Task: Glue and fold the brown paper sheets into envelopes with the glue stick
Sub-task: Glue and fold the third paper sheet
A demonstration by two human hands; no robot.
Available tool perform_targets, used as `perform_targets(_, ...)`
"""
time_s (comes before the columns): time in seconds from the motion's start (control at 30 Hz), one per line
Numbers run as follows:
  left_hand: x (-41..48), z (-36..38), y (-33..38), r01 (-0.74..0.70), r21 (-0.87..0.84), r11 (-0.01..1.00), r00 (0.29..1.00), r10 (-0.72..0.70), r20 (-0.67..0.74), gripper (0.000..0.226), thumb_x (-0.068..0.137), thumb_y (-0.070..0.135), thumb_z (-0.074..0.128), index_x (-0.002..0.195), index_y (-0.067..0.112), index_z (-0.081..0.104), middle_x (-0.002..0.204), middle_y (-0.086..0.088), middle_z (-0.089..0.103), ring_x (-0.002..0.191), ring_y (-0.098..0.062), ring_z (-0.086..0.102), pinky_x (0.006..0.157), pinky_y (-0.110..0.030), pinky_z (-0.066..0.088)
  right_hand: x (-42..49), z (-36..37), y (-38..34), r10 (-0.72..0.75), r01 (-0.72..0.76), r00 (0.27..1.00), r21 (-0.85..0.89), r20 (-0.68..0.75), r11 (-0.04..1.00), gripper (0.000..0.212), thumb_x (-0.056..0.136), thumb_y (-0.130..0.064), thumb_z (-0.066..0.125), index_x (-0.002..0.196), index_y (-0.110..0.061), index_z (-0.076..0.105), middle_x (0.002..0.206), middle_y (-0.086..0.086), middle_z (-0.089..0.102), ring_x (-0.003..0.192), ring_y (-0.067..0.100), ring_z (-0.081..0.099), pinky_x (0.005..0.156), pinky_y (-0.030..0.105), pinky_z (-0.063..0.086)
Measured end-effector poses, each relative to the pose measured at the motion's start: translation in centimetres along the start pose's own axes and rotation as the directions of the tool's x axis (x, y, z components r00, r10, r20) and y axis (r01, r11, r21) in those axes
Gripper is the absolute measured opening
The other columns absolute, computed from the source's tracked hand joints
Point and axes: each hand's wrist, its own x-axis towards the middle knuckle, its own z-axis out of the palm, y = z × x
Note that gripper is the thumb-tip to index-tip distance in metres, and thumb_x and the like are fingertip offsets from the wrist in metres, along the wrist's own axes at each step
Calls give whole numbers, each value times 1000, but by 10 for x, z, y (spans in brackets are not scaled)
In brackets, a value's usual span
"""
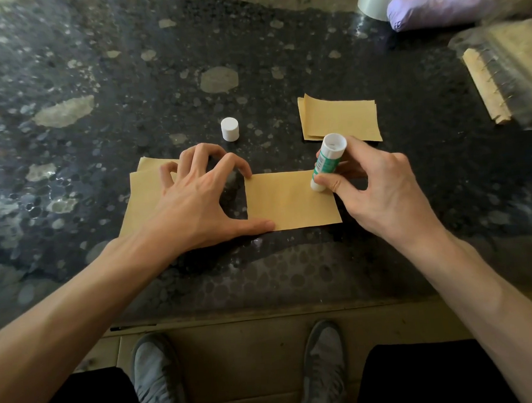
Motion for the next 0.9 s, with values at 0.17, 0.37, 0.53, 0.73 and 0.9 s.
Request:
perform_targets(0.17, 0, 0, -1, -6, -5, 1000, 1000, 6, -1, 93, 48, 105, 45, 124, 51, 43, 139, 13, 30, 144, -17, 18, 115, -48, 19, 4, 2, 1, -2, 2, 1000, -20, -12, 1000, 38, 93, -36, 75, 125, -17, 65, 115, -5, 73, 102, 7, 66, 92, 25, 55)
perform_targets(0.37, 0, 0, -1, -10, -6, 1000, 1000, 10, -3, 91, 49, 105, 46, 124, 52, 43, 139, 12, 30, 144, -18, 20, 114, -49, 20, 9, 5, 2, 12, -13, 1000, -42, -17, 999, 38, 93, -37, 75, 123, -15, 65, 109, -19, 56, 99, -4, 55, 77, -4, 38)
perform_targets(0.53, 0, 0, -2, -9, -8, 1000, 1000, 9, 2, 91, 50, 105, 49, 124, 52, 43, 139, 13, 30, 144, -18, 19, 114, -49, 19, 11, 8, 4, -16, 15, 998, -21, -58, 1000, 36, 93, -34, 76, 120, -13, 66, 108, -18, 57, 102, -11, 48, 78, -7, 38)
perform_targets(0.73, -1, -1, 0, -7, -17, 1000, 1000, 7, -2, 89, 53, 101, 55, 125, 50, 44, 139, 12, 30, 143, -17, 19, 114, -47, 18, 14, 13, 8, -38, 39, 995, 20, -90, 999, 30, 95, -28, 77, 117, -10, 66, 107, -18, 61, 104, -10, 53, 82, -3, 43)
perform_targets(0.9, -2, -2, 2, 0, -21, 1000, 1000, 0, 1, 89, 54, 98, 58, 127, 49, 44, 140, 13, 29, 144, -16, 18, 116, -47, 17, 11, 14, 11, -106, 112, 990, 60, -93, 992, 22, 98, -21, 72, 118, -14, 67, 115, -12, 70, 107, 1, 66, 93, 18, 54)
